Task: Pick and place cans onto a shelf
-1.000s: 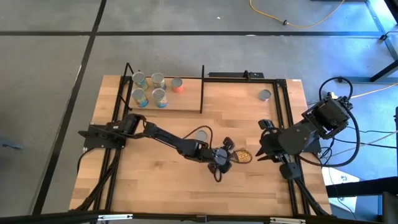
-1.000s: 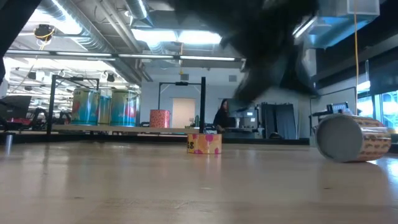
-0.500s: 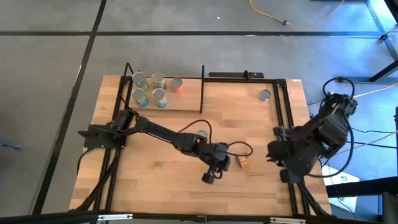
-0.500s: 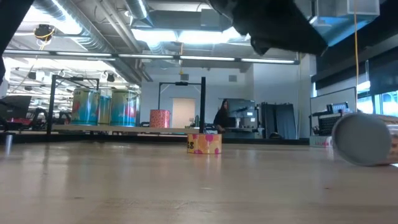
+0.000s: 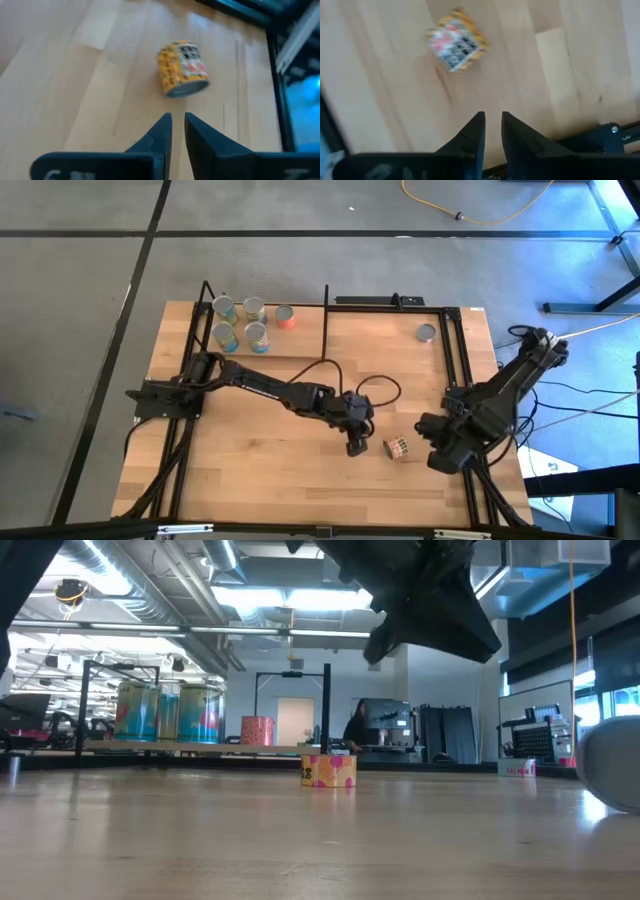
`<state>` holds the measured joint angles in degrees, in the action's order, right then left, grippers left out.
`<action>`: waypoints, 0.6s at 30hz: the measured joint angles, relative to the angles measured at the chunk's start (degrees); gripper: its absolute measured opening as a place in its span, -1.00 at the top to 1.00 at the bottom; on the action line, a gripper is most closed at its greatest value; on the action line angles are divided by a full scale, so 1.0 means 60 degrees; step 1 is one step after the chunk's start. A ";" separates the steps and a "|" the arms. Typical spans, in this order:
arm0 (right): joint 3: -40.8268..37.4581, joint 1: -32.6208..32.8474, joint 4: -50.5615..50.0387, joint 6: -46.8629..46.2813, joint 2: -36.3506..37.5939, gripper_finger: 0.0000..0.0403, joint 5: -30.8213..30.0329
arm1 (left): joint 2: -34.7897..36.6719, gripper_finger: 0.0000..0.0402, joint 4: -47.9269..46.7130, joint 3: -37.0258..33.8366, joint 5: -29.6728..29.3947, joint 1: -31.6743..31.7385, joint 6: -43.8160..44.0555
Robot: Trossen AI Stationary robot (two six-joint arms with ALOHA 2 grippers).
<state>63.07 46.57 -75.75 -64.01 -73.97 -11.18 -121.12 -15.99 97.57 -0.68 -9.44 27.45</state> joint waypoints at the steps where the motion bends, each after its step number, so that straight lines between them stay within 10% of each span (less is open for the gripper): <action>1: -0.0255 -0.0037 0.0042 -0.0022 0.0000 0.67 -0.0003 | 0.0000 0.75 0.0007 -0.0002 0.0050 0.0060 0.0440; 18: -0.3812 -0.0198 0.6350 0.0675 0.0055 0.67 0.0036 | -0.0915 0.73 0.1545 -0.0002 0.1676 -0.0361 0.7023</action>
<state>40.19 45.38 -37.66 -59.96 -73.65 -10.97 -126.61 -6.72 97.56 9.37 -11.61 69.59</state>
